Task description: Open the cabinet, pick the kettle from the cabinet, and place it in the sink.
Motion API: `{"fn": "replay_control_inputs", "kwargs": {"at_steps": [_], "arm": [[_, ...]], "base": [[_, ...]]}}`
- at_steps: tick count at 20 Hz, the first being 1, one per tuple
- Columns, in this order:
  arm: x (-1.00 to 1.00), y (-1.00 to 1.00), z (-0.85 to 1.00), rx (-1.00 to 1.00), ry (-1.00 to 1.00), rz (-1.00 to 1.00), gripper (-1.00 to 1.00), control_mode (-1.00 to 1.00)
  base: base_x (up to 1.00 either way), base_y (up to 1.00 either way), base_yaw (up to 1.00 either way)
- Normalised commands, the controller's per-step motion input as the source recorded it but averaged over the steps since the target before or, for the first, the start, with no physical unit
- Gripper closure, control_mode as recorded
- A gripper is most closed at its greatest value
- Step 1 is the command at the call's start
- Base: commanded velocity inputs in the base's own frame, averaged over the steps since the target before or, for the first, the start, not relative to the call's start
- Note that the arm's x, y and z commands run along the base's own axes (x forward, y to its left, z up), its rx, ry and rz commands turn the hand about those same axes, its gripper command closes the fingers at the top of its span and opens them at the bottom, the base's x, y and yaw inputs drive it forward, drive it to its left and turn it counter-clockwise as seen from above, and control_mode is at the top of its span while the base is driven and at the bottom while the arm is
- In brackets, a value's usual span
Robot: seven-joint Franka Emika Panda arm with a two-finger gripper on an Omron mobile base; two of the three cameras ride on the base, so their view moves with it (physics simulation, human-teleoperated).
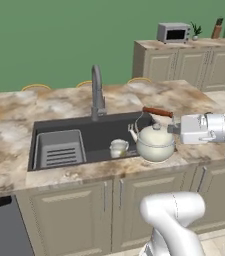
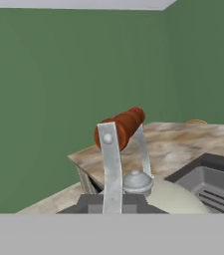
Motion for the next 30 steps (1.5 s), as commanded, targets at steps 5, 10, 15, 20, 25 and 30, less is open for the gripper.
{"fn": "replay_control_inputs", "kwargs": {"at_steps": [5, 10, 15, 20, 25, 30], "arm": [[0.0, 0.0, 0.0, 0.0, 0.0, 0.0, 1.0, 1.0], [0.0, 0.0, 0.0, 0.0, 0.0, 0.0, 1.0, 1.0], [0.0, 0.0, 0.0, 0.0, 0.0, 0.0, 1.0, 1.0], [0.0, 0.0, 0.0, 0.0, 0.0, 0.0, 1.0, 1.0], [0.0, 0.0, 0.0, 0.0, 0.0, 0.0, 1.0, 1.0], [0.0, 0.0, 0.0, 0.0, 0.0, 0.0, 1.0, 1.0]], "base": [[0.29, 0.45, 0.07], [0.31, 0.42, 0.07], [0.24, 0.38, 0.06], [0.0, 0.27, 0.0], [0.0, 0.18, 0.0], [0.0, 0.2, 0.01]]}}
